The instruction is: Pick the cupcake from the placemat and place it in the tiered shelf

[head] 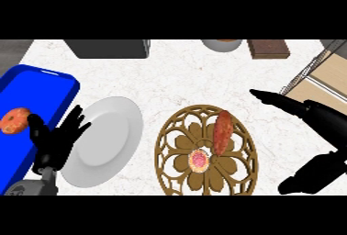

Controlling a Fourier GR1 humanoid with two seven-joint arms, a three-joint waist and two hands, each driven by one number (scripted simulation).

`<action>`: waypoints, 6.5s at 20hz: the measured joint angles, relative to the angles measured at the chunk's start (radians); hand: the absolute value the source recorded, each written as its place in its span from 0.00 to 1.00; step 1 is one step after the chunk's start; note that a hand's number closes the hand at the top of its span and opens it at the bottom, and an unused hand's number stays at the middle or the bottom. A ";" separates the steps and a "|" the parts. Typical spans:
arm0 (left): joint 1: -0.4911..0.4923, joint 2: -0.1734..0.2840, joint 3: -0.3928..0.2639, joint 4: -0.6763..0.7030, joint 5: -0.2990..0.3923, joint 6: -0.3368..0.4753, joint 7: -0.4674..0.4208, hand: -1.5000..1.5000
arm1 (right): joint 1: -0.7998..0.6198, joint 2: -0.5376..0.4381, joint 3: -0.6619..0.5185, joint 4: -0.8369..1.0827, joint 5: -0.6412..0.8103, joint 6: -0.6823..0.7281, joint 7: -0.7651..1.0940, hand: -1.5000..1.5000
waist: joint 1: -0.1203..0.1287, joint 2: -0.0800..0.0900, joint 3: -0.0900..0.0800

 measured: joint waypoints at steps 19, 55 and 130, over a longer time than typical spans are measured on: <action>0.005 -0.043 0.020 0.005 -0.041 -0.020 -0.025 0.50 | -0.226 0.272 0.360 -0.020 0.353 -0.147 0.543 0.00 | 0.011 0.002 0.005; 0.022 -0.108 0.079 -0.039 -0.131 -0.050 0.032 0.50 | -0.053 0.477 0.431 0.231 0.892 -0.184 0.394 0.00 | 0.009 0.003 0.005; 0.022 -0.140 0.141 -0.047 -0.175 -0.107 0.048 0.50 | -0.721 0.021 -0.709 0.276 1.151 0.141 0.446 1.00 | 0.008 0.004 0.003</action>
